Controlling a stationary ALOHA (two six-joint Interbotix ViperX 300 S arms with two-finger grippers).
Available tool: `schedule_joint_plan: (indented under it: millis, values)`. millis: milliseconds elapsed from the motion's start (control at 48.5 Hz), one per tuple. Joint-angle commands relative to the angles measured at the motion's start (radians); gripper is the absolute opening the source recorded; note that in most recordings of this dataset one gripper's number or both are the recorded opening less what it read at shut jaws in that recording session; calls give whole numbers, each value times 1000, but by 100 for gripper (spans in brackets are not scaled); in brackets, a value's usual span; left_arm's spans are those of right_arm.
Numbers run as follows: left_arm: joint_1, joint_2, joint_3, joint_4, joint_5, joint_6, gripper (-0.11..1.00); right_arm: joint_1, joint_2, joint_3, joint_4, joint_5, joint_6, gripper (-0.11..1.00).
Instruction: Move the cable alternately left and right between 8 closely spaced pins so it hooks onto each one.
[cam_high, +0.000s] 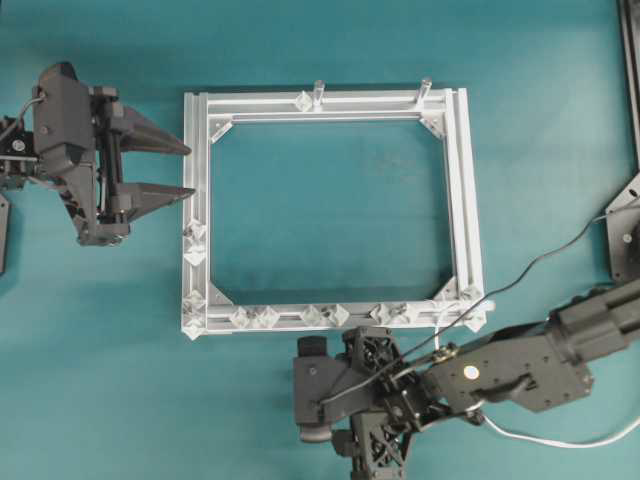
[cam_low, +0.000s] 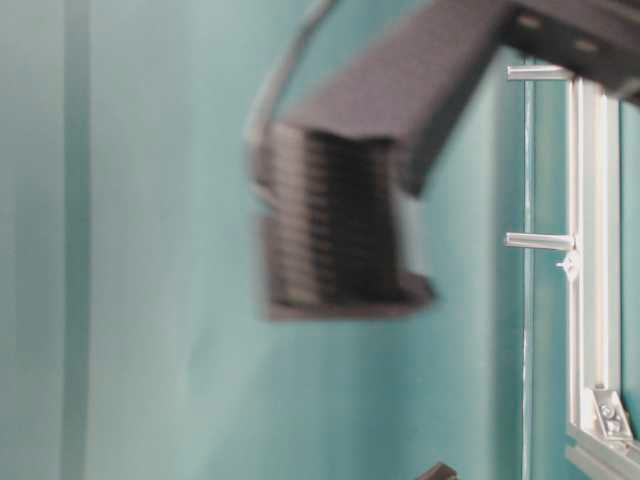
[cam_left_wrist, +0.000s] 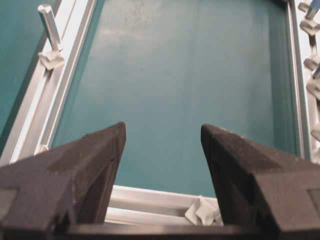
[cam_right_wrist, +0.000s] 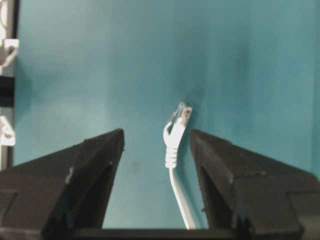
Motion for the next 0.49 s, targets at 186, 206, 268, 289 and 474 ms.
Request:
schedule_joint_plan:
  millis: [186,206,268,289,474]
  values:
    - [-23,-8,-14,2,-5,-8,63,3,38,-44,-5,-8,8,61]
    - [-26,-8,-14,3,-5,-9,63,3,43,-46,-5,-9,8,61]
    - [-37,-8,-15,2,-5,-18,63,3,54,-49,-5,-8,8,61]
    - [-41,-8,-14,2,-5,-21,63,3,55,-49,-5,-8,8,61]
    - [-64,0,-14,2,-5,-60,63,3,71,-49,-5,-8,8,61]
